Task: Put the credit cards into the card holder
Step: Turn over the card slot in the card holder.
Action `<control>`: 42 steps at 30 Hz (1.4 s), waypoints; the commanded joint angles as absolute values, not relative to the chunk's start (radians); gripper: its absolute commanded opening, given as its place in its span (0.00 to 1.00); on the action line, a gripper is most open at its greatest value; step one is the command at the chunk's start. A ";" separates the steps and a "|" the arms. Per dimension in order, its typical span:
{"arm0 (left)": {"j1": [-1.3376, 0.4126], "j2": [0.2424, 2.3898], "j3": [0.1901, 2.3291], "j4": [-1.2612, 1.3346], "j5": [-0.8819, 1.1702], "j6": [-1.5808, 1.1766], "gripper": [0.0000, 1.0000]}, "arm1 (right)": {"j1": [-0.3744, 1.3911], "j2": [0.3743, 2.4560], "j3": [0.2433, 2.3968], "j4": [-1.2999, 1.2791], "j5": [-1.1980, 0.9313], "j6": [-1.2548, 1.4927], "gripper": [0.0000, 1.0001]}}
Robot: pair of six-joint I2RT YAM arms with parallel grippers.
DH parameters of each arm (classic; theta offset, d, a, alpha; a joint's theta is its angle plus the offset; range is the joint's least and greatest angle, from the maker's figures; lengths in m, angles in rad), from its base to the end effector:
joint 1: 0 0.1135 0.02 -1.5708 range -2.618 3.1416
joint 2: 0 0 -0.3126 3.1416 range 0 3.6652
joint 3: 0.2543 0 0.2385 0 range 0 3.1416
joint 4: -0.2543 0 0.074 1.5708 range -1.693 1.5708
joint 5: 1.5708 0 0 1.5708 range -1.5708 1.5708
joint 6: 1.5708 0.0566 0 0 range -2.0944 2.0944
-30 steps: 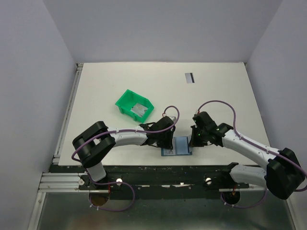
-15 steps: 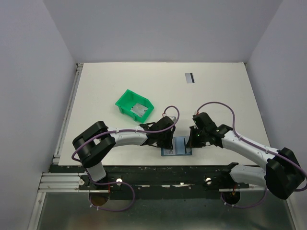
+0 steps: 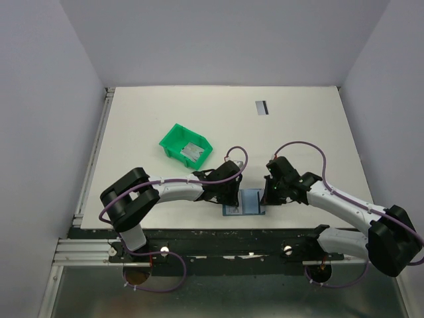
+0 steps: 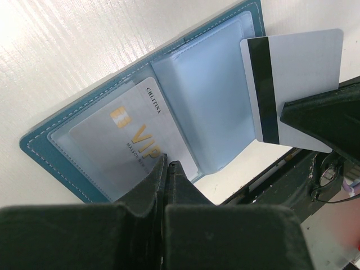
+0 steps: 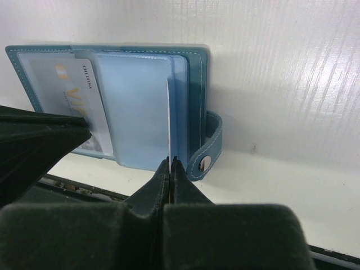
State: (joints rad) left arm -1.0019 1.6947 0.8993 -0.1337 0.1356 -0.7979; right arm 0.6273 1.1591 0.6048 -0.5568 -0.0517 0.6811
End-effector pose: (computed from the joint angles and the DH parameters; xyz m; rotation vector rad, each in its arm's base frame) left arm 0.1772 -0.2913 0.1967 0.3390 2.7069 -0.8251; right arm 0.1446 0.1084 0.2125 0.0578 2.7721 0.4517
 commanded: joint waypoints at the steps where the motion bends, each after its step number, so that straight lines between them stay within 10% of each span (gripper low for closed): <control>1: -1.005 1.735 0.871 -0.198 0.129 -0.792 0.00 | 0.632 1.158 0.626 -0.604 -0.006 0.689 0.01; 42: -1.005 1.740 0.868 -0.196 0.129 -0.793 0.00 | 0.630 1.264 0.581 -0.420 -0.195 0.681 0.00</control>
State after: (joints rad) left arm -1.0019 1.6985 0.8993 -0.1268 0.1425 -0.7979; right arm 0.6273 1.2251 0.6071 -0.4599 -0.1490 0.6807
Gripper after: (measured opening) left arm 0.022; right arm 0.010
